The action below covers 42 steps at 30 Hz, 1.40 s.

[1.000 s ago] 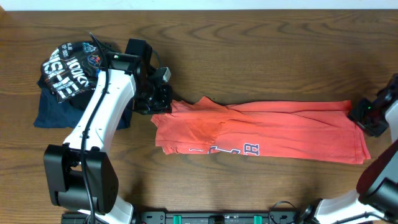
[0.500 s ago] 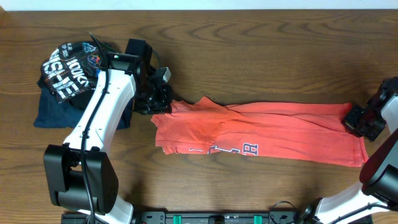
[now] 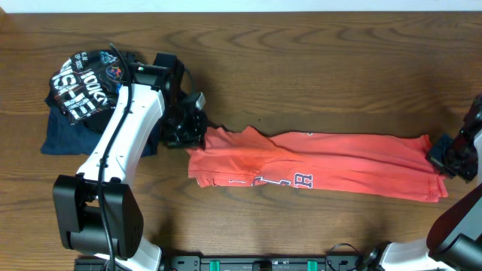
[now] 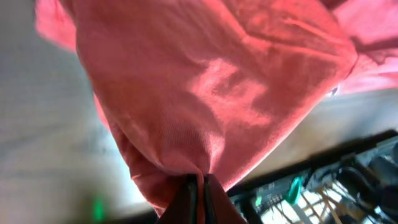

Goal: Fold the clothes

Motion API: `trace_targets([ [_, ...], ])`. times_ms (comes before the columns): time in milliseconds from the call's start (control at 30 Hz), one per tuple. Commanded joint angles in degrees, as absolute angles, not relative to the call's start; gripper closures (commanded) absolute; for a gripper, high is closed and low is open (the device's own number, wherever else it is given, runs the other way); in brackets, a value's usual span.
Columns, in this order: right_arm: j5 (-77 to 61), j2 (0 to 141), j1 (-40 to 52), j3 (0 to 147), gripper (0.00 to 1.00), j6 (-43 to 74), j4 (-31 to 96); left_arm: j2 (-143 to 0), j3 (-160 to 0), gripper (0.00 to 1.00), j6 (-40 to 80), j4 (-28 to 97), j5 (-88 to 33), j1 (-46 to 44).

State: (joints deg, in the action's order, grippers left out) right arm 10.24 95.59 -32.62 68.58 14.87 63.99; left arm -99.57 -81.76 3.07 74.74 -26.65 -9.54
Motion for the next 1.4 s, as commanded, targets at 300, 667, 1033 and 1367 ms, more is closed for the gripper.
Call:
trace_targets([
  [300,14.39,95.18,-34.65,69.41,0.99,18.22,64.88,-98.98,-78.78,0.94,2.59,76.44,-26.33,-9.34],
  [667,13.50,95.18,-34.65,69.41,0.72,18.20,65.23,-98.98,-71.48,0.57,2.59,71.66,-26.35,-9.34],
  [1033,10.59,95.77,-34.65,68.38,0.26,14.48,62.28,-98.98,-71.48,0.57,2.83,67.96,-26.39,-9.34],
  [1367,8.47,100.27,-34.65,66.19,0.17,5.04,54.54,-98.98,-71.48,0.57,2.81,67.31,-26.37,-9.34],
])
